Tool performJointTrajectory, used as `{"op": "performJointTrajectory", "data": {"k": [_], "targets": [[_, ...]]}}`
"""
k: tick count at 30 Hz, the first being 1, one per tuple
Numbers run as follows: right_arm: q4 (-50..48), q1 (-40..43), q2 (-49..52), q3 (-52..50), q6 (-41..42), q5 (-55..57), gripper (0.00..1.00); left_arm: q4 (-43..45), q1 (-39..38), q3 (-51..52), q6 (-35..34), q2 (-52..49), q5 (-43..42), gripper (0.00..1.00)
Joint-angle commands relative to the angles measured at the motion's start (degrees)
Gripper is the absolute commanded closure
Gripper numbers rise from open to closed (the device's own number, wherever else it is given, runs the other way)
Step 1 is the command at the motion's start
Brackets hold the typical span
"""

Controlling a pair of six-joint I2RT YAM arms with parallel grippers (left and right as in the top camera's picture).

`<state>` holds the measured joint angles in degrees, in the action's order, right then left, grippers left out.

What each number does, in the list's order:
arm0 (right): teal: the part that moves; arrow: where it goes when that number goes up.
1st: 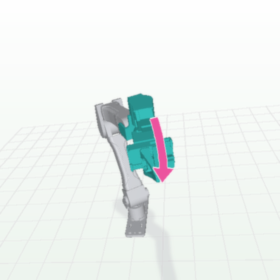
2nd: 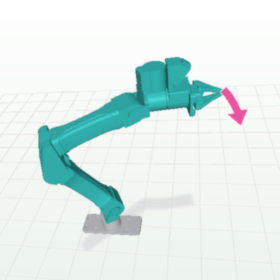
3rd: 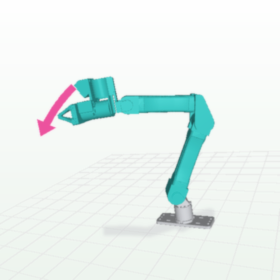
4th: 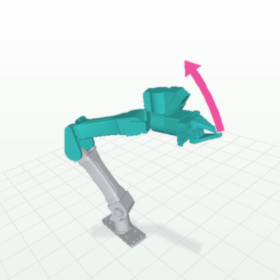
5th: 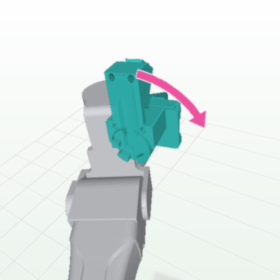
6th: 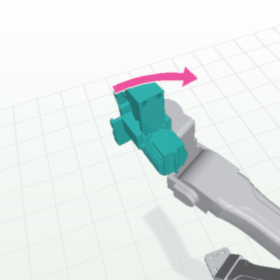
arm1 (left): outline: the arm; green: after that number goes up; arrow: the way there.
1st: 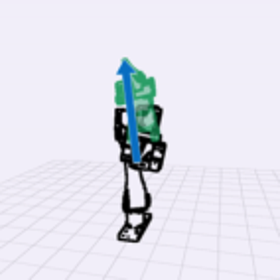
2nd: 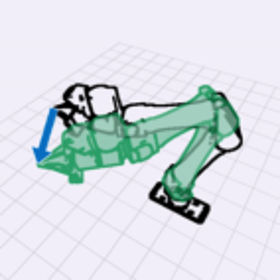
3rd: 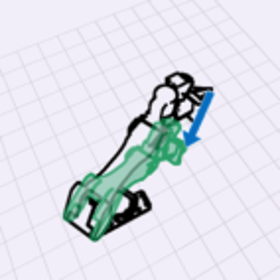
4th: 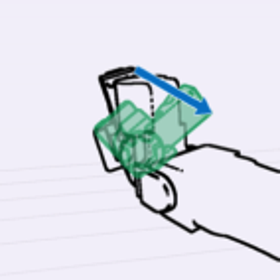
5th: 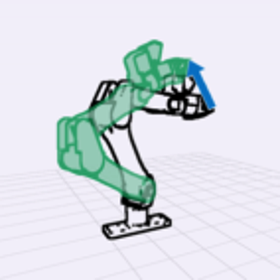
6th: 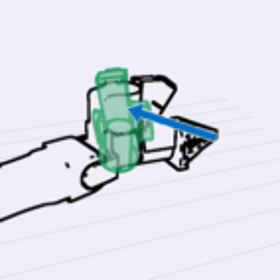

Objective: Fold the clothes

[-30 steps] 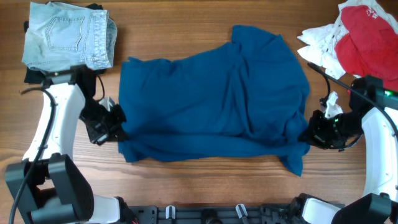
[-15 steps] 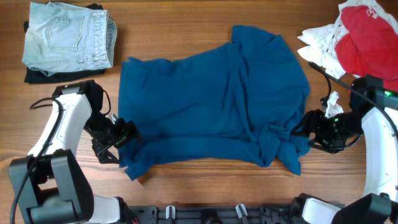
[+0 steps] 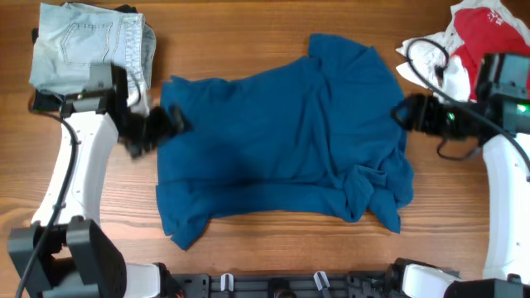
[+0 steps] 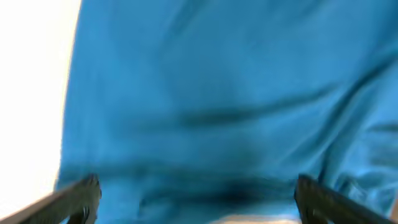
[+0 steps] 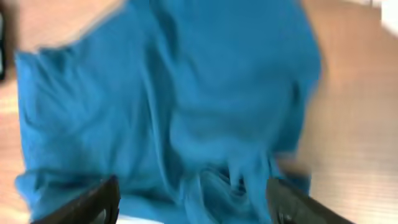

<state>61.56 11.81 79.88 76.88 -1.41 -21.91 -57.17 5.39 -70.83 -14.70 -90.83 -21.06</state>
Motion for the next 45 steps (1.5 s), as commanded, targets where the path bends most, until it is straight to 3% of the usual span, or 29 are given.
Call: {"op": "performJointTrajectory", "data": {"k": [1, 4, 14, 24, 34, 40, 45], "targets": [[-9.2, -5.0, 3.9, 1.3, -1.6, 5.3, 0.24, 11.2, -4.2, -2.2, 3.6, 1.1, 2.1, 0.0], [-21.2, -6.0, 9.6, 1.3, -1.6, 5.8, 0.25, 21.6, -6.9, -2.2, 4.1, -1.6, 9.5, 0.0], [-45.2, -6.0, 23.1, 1.3, -5.4, 6.8, 0.3, 39.8, -7.4, -2.2, 8.3, -14.0, 18.6, 0.01], [-54.7, -6.0, 30.5, 1.3, -7.6, 6.9, 0.33, 47.1, -6.7, -2.2, 8.3, -19.6, 18.6, 0.03], [-61.4, -6.1, 35.0, 1.3, -9.0, 7.8, 0.38, 53.6, -6.7, -2.2, 8.3, -25.5, 19.1, 0.16], [-64.9, -6.1, 37.7, 1.3, -8.9, 8.0, 0.39, 59.0, -6.7, -2.2, 8.2, -29.1, 21.0, 0.18], [-65.8, -6.2, 39.3, 1.3, -8.5, 8.0, 0.38, 57.2, -6.7, -2.2, 8.1, -30.9, 21.0, 0.2]]}}
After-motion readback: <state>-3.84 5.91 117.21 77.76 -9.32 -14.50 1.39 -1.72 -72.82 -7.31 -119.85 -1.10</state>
